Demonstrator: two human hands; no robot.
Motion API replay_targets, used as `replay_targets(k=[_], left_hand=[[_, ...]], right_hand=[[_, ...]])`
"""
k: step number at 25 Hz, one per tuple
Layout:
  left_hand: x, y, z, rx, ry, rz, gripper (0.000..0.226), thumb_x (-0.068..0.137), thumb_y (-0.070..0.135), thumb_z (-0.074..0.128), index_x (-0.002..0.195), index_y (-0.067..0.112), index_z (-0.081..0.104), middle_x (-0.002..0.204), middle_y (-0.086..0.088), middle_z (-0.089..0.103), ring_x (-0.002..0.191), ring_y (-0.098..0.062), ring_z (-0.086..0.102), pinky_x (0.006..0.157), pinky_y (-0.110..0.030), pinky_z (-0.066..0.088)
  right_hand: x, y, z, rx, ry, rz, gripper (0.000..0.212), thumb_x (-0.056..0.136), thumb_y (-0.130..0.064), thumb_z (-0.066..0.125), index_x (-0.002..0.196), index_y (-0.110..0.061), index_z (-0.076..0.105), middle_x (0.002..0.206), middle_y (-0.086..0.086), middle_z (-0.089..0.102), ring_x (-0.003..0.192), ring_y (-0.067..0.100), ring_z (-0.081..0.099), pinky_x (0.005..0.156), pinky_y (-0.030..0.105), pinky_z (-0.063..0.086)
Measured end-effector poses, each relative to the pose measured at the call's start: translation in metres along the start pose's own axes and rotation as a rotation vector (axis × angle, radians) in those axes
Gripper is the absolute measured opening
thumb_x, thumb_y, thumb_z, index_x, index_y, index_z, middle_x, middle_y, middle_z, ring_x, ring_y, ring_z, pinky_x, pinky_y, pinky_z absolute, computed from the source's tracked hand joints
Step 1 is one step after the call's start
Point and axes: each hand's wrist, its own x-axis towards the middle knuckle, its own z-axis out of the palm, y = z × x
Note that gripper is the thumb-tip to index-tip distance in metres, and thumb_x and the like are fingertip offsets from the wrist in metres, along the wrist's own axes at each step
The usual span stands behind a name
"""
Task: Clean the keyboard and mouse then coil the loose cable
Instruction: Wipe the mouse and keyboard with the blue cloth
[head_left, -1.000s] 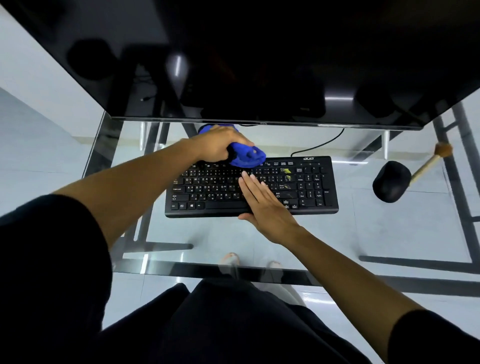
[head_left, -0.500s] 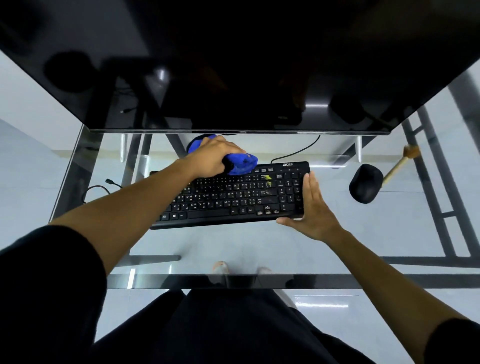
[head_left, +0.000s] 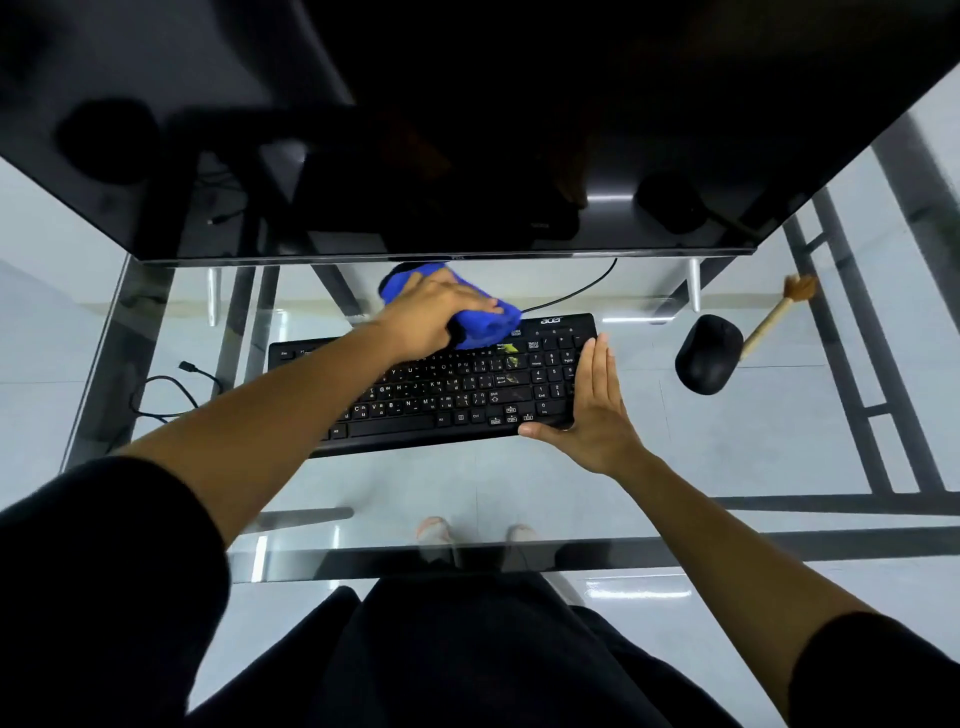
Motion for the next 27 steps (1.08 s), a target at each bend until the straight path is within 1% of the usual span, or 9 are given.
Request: replay_targets(k=[3,6,9,13,16,20,24,27], left_hand=[[-0.039,-0.04,-0.006,-0.024,0.028,-0.066,0.075,0.071,-0.014,0.051,0.131,0.03,0.055,0.13,0.009,0.058,0.113,-0.021,0.045,0.104,-0.043,0.032],[-0.052,-0.043,-0.007,-0.034,0.04,-0.145,0.075,0.07,-0.016,0.05,0.13,0.03,0.055,0.131,0.007,0.058,0.113,-0.023,0.044,0.102,-0.04,0.028],[-0.029,-0.01,0.001,-0.051,0.064,-0.145,0.071,0.075,-0.012,0.049,0.131,0.03,0.054,0.134,0.011,0.055,0.115,-0.024,0.041,0.098,-0.038,0.022],[0.029,0.049,0.011,0.0,0.013,-0.098,0.064,0.079,-0.007,0.049,0.13,0.031,0.054,0.134,0.011,0.055,0.114,-0.024,0.039,0.092,-0.039,0.024],[0.049,0.064,0.014,0.049,-0.005,-0.089,0.06,0.081,-0.006,0.049,0.129,0.031,0.055,0.131,0.009,0.056,0.114,-0.024,0.039,0.095,-0.04,0.025],[0.016,0.032,0.006,0.035,0.03,-0.089,0.063,0.081,-0.004,0.049,0.134,0.03,0.05,0.138,0.01,0.052,0.12,-0.022,0.039,0.1,-0.043,0.026],[-0.059,-0.029,-0.007,0.053,0.112,-0.193,0.073,0.074,-0.01,0.05,0.135,0.03,0.05,0.136,0.007,0.054,0.121,-0.025,0.04,0.1,-0.04,0.024],[-0.111,-0.071,-0.015,0.109,0.16,-0.304,0.078,0.07,-0.013,0.052,0.135,0.03,0.05,0.136,0.004,0.055,0.122,-0.026,0.042,0.101,-0.041,0.025]], right_hand=[[0.0,-0.001,0.001,-0.004,-0.007,-0.009,0.135,0.063,-0.07,0.065,0.145,-0.009,-0.023,0.155,0.006,-0.028,0.143,0.021,-0.026,0.118,0.035,-0.005],[0.001,-0.001,0.002,-0.03,-0.005,-0.006,0.136,0.063,-0.071,0.065,0.145,-0.006,-0.021,0.155,0.01,-0.026,0.143,0.024,-0.024,0.119,0.038,-0.004],[0.001,0.0,0.003,-0.042,0.017,-0.002,0.138,0.06,-0.071,0.067,0.146,-0.003,-0.016,0.156,0.013,-0.021,0.145,0.027,-0.019,0.12,0.041,0.0],[0.001,-0.002,0.001,-0.027,0.0,0.016,0.137,0.062,-0.07,0.067,0.146,-0.006,-0.02,0.155,0.009,-0.026,0.144,0.024,-0.023,0.119,0.037,-0.004],[0.001,-0.002,0.001,-0.013,-0.002,0.029,0.136,0.063,-0.07,0.067,0.146,-0.007,-0.021,0.155,0.008,-0.027,0.144,0.022,-0.024,0.118,0.036,-0.004],[0.001,-0.003,0.002,-0.013,0.001,0.031,0.135,0.063,-0.069,0.067,0.146,-0.007,-0.02,0.156,0.008,-0.026,0.144,0.023,-0.023,0.12,0.037,-0.003],[-0.001,-0.005,-0.001,-0.02,-0.041,0.037,0.134,0.065,-0.069,0.067,0.145,-0.01,-0.024,0.154,0.005,-0.03,0.143,0.021,-0.026,0.12,0.037,-0.005],[-0.002,-0.009,-0.005,-0.056,-0.065,0.056,0.135,0.065,-0.069,0.066,0.145,-0.009,-0.025,0.154,0.005,-0.03,0.142,0.021,-0.027,0.12,0.039,-0.005]])
